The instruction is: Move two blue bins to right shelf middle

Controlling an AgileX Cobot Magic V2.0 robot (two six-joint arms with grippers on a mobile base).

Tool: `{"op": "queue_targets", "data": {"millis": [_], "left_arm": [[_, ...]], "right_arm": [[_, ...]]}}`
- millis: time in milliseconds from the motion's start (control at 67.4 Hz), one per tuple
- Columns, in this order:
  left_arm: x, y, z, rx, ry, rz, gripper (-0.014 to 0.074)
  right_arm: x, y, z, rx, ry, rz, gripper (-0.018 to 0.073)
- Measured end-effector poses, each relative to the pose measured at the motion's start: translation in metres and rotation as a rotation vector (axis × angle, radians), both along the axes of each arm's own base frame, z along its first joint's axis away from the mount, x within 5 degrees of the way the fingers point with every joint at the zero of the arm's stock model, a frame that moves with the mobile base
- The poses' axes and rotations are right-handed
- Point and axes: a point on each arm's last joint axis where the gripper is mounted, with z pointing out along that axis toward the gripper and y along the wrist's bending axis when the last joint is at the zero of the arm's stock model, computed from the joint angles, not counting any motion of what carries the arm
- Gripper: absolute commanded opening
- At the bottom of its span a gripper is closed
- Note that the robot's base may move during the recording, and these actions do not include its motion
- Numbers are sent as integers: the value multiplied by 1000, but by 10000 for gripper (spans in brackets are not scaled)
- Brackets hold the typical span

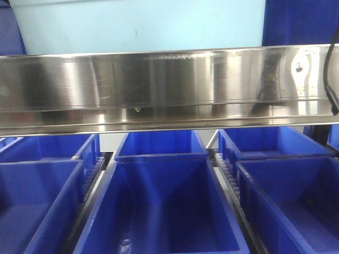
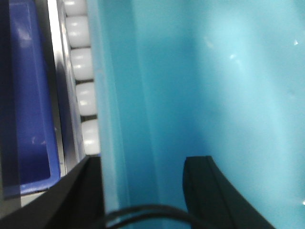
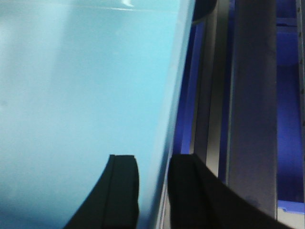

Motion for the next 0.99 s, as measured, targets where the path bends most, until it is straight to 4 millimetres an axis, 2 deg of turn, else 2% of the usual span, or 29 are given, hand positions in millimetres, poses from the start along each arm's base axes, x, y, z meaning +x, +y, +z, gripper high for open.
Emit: {"op": "queue_targets", "data": {"millis": [119, 371, 653, 802, 995], "left_arm": [[-4, 1, 8, -5, 15, -7, -111], [-16, 5, 69, -60, -153, 0, -111], [-27, 9, 114, -115, -287, -4, -111], [-33, 9, 127, -142, -326, -9, -111], [-34, 10, 129, -144, -326, -10, -111]], "right_arm": [[-7, -3, 10, 8, -23, 2, -162], [-22, -10, 48, 66, -162, -3, -162], [-33, -16, 101, 126, -328, -9, -162], [-41, -19, 121, 148, -391, -13, -162], [-42, -20, 122, 146, -385, -13, -162]]}}
